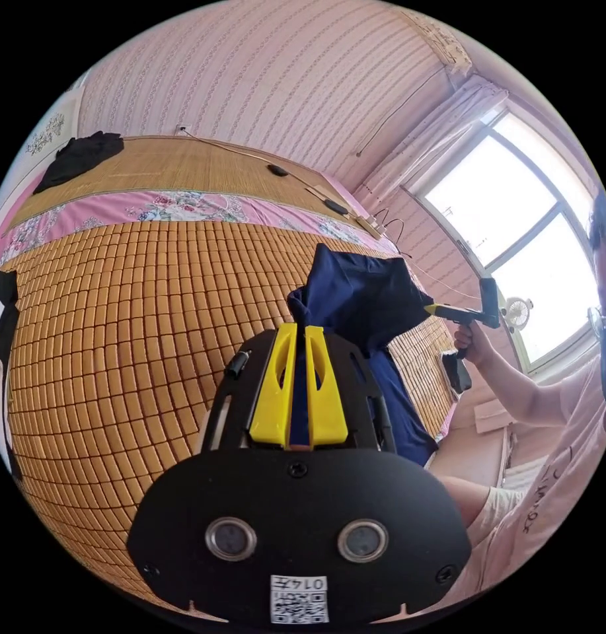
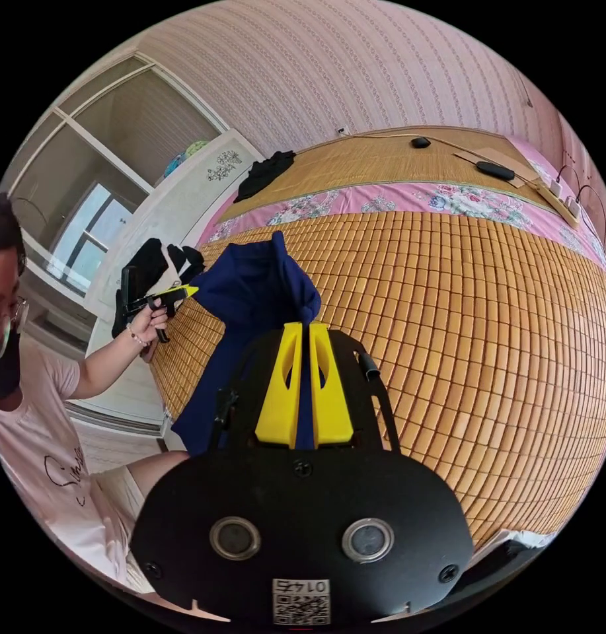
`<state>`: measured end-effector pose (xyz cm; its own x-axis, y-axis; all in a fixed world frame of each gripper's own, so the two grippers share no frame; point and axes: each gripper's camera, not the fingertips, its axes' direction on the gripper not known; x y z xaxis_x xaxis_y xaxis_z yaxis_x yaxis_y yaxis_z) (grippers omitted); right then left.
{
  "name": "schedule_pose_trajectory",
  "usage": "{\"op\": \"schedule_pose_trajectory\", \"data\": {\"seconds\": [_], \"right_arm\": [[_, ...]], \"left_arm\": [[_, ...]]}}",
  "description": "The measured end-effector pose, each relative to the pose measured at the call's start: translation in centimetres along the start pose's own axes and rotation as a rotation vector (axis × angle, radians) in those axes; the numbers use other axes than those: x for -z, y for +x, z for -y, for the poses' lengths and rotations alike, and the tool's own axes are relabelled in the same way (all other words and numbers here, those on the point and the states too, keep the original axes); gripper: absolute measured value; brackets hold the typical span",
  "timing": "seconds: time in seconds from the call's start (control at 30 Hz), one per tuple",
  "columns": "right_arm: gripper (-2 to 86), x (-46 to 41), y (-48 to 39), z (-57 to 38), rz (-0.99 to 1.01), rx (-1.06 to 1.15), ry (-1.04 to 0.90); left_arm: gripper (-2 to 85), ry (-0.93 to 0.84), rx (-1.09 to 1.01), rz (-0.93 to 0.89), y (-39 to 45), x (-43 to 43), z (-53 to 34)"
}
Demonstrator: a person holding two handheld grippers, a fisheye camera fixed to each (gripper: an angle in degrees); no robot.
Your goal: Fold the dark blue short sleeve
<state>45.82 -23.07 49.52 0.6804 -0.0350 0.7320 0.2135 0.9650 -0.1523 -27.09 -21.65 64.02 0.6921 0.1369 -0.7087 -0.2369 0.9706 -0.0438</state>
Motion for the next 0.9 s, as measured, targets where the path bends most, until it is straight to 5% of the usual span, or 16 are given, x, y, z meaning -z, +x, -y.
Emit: {"op": "schedule_pose_trajectory", "data": {"seconds": [0.23,0.4,0.8,0.9], "right_arm": [[1.0,-0.9,-3.4,-13.6,0.067,-0.145,-0.183],[1.1,-7.4,-3.5,-19.8,-0.034,-0.220,-0.350],[1.8,-2.3,-11.0,-22.1,-0.064,-0.039,-0.036],[2.7,-3.5,-13.2,-24.0,-0.086,-0.006,-0.064]], "left_arm": [[-0.2,-0.141,0.144,-0.082,4.0,2.5,-14.5],[-0.2,-0.253,0.194,0.045,4.4,-0.6,-21.8],[0.3,0.065,0.092,-0.086,10.1,10.4,-24.6],[1.3,0.008,0.061,0.007,11.7,10.6,-27.3]]}}
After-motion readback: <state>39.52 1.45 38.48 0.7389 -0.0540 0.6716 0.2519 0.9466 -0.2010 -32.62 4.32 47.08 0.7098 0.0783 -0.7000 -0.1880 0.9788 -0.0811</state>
